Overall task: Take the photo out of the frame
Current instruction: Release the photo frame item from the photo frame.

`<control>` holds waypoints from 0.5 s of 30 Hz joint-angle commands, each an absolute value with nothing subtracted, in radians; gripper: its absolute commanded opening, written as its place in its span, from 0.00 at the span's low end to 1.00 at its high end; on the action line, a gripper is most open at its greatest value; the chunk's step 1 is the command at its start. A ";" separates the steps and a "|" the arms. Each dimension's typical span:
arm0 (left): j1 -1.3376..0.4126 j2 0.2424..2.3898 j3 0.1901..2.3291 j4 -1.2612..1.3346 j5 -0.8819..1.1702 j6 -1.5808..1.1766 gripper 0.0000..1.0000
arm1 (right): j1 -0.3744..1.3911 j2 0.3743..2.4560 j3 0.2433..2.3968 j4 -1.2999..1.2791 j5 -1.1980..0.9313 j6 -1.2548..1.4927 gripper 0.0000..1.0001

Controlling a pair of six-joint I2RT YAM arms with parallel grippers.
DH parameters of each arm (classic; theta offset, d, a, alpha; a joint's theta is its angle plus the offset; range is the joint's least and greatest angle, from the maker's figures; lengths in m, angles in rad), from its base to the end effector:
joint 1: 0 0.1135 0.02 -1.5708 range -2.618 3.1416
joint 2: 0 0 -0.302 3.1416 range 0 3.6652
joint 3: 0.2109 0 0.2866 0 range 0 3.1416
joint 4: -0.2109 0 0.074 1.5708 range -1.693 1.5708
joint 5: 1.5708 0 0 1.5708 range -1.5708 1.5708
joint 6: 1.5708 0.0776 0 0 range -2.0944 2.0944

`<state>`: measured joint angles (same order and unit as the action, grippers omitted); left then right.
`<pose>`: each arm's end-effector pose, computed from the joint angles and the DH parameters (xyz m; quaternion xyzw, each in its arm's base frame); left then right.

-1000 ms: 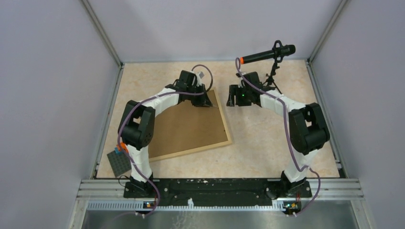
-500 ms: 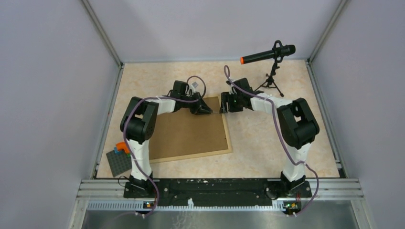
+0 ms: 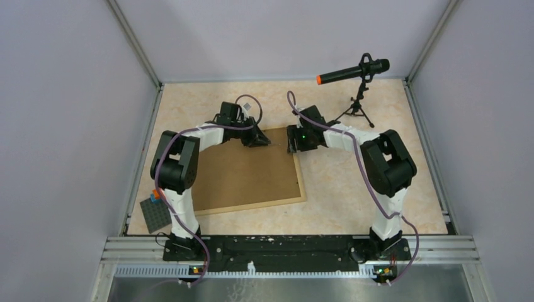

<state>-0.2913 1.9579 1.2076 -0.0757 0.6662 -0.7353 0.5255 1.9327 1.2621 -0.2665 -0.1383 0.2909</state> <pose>0.4378 -0.1813 0.1467 -0.0778 0.8848 -0.4342 0.1500 0.4039 0.2466 0.1472 -0.1323 0.9389 0.1836 0.2592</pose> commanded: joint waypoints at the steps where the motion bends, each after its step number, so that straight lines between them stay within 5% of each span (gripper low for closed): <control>1: -0.288 1.912 1.228 -0.124 0.597 -0.698 0.00 | 0.568 1.893 1.263 -0.331 -0.075 0.316 0.58; 9: -0.288 1.912 1.228 -0.124 0.585 -0.687 0.00 | 0.593 1.949 1.301 -0.373 0.034 0.318 0.41; 15: -0.288 1.915 1.229 -0.118 0.586 -0.686 0.00 | 0.604 1.973 1.321 -0.396 0.094 0.358 0.40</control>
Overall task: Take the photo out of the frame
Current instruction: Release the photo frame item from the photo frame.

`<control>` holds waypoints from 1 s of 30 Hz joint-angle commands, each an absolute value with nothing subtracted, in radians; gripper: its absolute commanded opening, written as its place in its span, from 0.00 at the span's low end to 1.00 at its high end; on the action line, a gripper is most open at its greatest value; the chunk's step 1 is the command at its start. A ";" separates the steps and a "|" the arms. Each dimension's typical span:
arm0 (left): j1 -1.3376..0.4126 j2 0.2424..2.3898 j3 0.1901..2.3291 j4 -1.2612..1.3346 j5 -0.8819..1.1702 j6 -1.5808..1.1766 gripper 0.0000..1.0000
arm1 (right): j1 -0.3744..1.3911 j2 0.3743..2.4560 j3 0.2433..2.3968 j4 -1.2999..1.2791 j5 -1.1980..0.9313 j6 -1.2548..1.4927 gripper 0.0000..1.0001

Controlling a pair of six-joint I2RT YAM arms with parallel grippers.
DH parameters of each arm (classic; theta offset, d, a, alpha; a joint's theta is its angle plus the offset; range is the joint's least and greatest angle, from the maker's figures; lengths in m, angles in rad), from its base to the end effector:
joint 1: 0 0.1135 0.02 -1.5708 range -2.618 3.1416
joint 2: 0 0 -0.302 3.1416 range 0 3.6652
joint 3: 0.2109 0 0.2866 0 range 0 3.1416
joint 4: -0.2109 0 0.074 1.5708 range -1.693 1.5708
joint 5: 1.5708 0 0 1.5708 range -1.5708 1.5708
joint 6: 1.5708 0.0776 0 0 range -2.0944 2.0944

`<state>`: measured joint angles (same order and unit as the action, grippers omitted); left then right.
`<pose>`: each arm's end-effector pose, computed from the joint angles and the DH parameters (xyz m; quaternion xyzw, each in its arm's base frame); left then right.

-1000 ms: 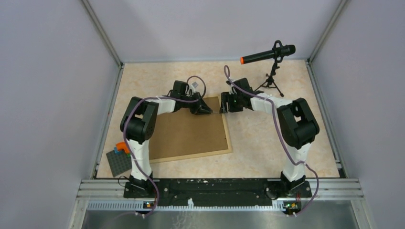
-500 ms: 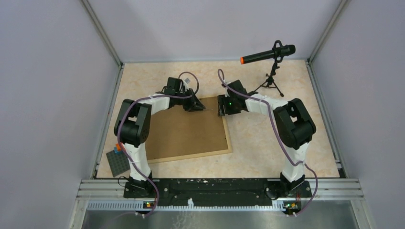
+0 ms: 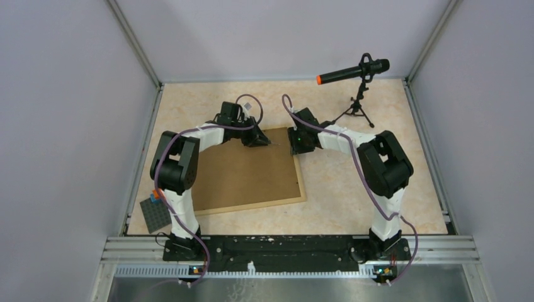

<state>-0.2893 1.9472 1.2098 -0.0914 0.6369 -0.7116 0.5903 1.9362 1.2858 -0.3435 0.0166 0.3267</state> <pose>0.4382 -0.1786 0.1498 -0.0745 0.8892 -0.4212 0.1621 0.3911 0.2605 0.1466 -0.1236 0.9506 0.1188 0.2586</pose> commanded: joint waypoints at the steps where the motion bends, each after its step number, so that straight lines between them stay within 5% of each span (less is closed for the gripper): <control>1: -0.288 1.916 1.227 -0.117 0.586 -0.686 0.00 | 0.605 1.971 1.326 -0.394 0.094 0.364 0.42; 8: -0.287 1.919 1.220 -0.118 0.581 -0.690 0.00 | 0.625 2.014 1.380 -0.418 0.117 0.400 0.41; 20: -0.287 1.934 1.230 -0.131 0.583 -0.682 0.00 | 0.627 1.999 1.317 -0.462 0.102 0.399 0.26; 30: -0.288 1.959 1.270 -0.148 0.580 -0.651 0.00 | 0.562 2.022 1.316 -0.497 0.155 0.385 0.00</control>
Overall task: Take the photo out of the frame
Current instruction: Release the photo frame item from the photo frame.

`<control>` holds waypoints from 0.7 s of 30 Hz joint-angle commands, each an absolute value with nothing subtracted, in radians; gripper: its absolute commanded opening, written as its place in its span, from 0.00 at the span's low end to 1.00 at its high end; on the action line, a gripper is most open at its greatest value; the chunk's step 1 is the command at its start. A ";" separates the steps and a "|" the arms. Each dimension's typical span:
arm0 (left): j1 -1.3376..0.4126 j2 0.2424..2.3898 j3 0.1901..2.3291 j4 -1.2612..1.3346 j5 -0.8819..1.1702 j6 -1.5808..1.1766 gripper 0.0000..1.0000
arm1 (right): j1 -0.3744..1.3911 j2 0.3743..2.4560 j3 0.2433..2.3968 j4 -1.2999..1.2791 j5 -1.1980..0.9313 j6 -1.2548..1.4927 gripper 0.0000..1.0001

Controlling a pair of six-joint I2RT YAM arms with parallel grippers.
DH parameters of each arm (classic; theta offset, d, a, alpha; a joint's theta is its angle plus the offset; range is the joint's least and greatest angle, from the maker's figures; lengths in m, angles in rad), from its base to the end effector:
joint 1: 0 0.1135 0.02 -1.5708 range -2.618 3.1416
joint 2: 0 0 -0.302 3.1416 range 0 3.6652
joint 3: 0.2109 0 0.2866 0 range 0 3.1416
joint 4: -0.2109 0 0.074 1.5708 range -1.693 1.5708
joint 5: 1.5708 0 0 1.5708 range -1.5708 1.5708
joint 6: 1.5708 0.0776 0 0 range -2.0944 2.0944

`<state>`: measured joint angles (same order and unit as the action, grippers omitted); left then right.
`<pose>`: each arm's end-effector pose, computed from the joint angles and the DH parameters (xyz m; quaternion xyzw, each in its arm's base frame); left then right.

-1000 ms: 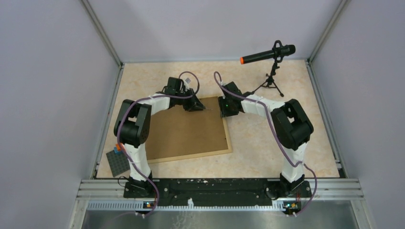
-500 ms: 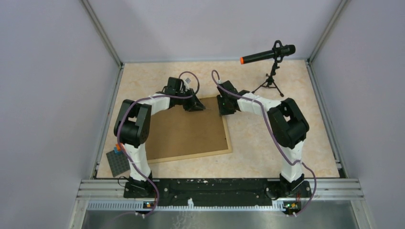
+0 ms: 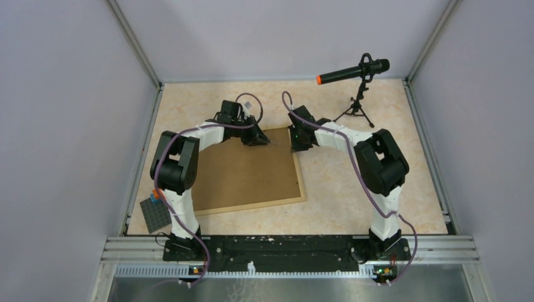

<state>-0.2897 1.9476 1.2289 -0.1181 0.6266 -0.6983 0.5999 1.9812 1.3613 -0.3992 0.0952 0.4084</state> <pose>0.4405 -0.1788 0.1533 -0.0719 0.8919 -0.4151 0.1641 0.4026 0.2664 0.1476 -0.0790 0.9579 0.0913 0.2603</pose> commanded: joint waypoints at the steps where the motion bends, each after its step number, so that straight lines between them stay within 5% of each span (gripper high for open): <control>1: -0.288 1.963 1.277 -0.146 0.582 -0.644 0.00 | 0.551 2.014 1.308 -0.496 0.165 0.385 0.00; 16: -0.313 2.036 1.424 -0.148 0.590 -0.542 0.00 | 0.415 2.000 1.340 -0.476 0.262 0.415 0.00; 20: -0.313 2.020 1.413 -0.147 0.618 -0.521 0.00 | 0.388 1.979 1.337 -0.466 0.144 0.428 0.00; 21: -0.313 2.010 1.400 -0.140 0.637 -0.519 0.00 | 0.388 1.961 1.323 -0.453 0.082 0.423 0.09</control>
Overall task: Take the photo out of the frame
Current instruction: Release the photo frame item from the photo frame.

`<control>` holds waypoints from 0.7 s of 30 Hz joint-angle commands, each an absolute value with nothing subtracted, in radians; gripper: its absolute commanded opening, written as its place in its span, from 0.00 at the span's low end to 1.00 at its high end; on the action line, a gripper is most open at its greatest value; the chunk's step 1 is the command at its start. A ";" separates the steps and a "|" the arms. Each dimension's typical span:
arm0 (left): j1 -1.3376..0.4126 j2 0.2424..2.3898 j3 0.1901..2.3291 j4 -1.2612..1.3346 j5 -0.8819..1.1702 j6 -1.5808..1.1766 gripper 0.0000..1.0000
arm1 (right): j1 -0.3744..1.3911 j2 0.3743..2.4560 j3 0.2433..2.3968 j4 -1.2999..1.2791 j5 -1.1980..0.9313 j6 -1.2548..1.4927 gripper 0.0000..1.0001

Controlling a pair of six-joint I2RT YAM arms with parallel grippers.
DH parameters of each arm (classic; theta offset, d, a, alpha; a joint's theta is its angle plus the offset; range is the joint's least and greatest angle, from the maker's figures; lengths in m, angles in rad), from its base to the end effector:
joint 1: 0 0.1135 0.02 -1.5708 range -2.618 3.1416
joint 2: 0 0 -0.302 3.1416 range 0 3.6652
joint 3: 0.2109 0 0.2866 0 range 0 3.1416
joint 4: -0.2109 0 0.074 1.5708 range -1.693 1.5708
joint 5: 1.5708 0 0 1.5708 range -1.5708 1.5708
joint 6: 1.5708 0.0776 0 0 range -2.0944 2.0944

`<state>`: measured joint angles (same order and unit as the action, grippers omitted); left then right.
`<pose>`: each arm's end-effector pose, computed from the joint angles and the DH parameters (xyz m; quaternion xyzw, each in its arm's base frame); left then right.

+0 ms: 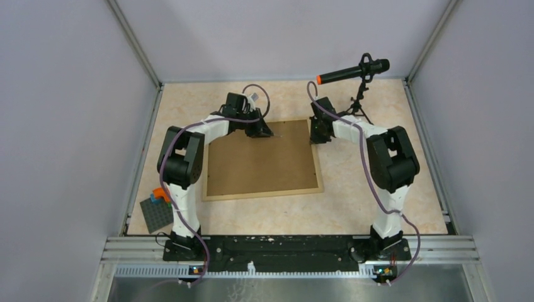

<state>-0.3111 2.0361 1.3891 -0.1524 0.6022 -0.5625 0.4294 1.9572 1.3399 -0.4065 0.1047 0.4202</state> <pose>0.4734 -0.1984 0.1634 -0.0002 0.8919 -0.4010 0.2093 0.4359 0.1907 0.1508 0.0097 0.9616 0.0653 0.2665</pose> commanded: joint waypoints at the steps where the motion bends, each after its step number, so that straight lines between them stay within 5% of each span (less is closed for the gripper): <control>1: -0.313 1.998 1.382 -0.124 0.660 -0.519 0.00 | 0.388 1.938 1.304 -0.433 0.035 0.418 0.23; 3: -0.313 1.964 1.337 -0.089 0.707 -0.531 0.00 | 0.388 1.875 1.262 -0.394 -0.033 0.424 0.56; 7: -0.316 1.895 1.230 -0.025 0.799 -0.583 0.00 | 0.370 1.737 1.195 -0.345 -0.112 0.381 0.80; 21: -0.558 1.773 0.936 0.234 0.812 -0.763 0.00 | 0.231 1.483 0.805 -0.385 -0.405 0.341 0.67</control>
